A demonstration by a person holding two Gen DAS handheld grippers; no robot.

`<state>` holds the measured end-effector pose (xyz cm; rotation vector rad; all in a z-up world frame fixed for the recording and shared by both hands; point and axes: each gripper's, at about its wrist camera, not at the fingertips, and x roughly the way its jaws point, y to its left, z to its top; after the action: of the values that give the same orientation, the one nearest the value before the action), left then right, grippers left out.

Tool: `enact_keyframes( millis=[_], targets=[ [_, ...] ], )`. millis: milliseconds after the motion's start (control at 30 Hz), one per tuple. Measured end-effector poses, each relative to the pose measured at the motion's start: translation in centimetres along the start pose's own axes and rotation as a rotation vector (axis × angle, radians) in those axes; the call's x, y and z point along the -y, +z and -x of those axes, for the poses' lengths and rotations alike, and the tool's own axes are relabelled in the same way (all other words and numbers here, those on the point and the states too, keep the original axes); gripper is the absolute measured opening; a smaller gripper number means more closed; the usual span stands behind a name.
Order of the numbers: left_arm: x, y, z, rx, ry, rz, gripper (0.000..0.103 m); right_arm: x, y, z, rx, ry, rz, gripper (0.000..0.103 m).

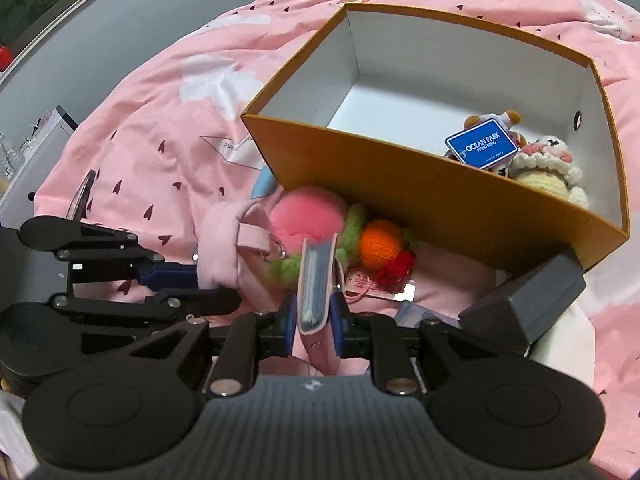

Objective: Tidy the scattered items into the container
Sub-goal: 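Lift the pink pouch and pink wallet up from the bed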

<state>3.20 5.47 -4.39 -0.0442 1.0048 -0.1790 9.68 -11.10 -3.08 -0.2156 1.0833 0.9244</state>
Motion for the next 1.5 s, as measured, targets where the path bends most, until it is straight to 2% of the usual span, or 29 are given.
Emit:
enact_keyframes(
  millis=[300, 367, 533, 667, 800, 967, 1167, 1500],
  targets=[
    [-1.1, 0.3, 0.5, -0.01, -0.063, 0.059, 0.039, 0.6, 0.3, -0.3, -0.034, 0.045, -0.03, 0.024],
    [-1.3, 0.5, 0.8, -0.008, -0.067, 0.068, 0.051, 0.7, 0.3, -0.4, -0.042, 0.053, -0.034, 0.025],
    [-2.5, 1.1, 1.0, -0.037, -0.099, 0.147, 0.052, 1.1, 0.6, -0.6, -0.056, 0.067, -0.046, 0.026],
    [-4.2, 1.9, 0.7, -0.068, -0.125, 0.246, 0.052, 1.4, 1.1, -0.8, -0.059, 0.073, -0.047, 0.036],
    [-5.6, 2.7, 0.1, -0.103, -0.113, 0.324, 0.052, 1.9, 1.6, -1.3, -0.067, 0.076, -0.054, 0.036],
    [-6.3, 2.3, -1.6, -0.16, -0.105, 0.383, 0.038, 1.9, 1.3, -1.9, -0.091, 0.098, -0.047, 0.027],
    [-4.8, 1.9, -0.9, -0.139, -0.061, 0.33, 0.031, 1.7, 1.0, -1.0, -0.069, 0.071, -0.023, 0.021],
    [-3.9, 1.5, -0.5, -0.122, -0.039, 0.274, 0.029, 1.6, 0.3, 0.5, -0.044, 0.047, -0.012, 0.02]
  ],
)
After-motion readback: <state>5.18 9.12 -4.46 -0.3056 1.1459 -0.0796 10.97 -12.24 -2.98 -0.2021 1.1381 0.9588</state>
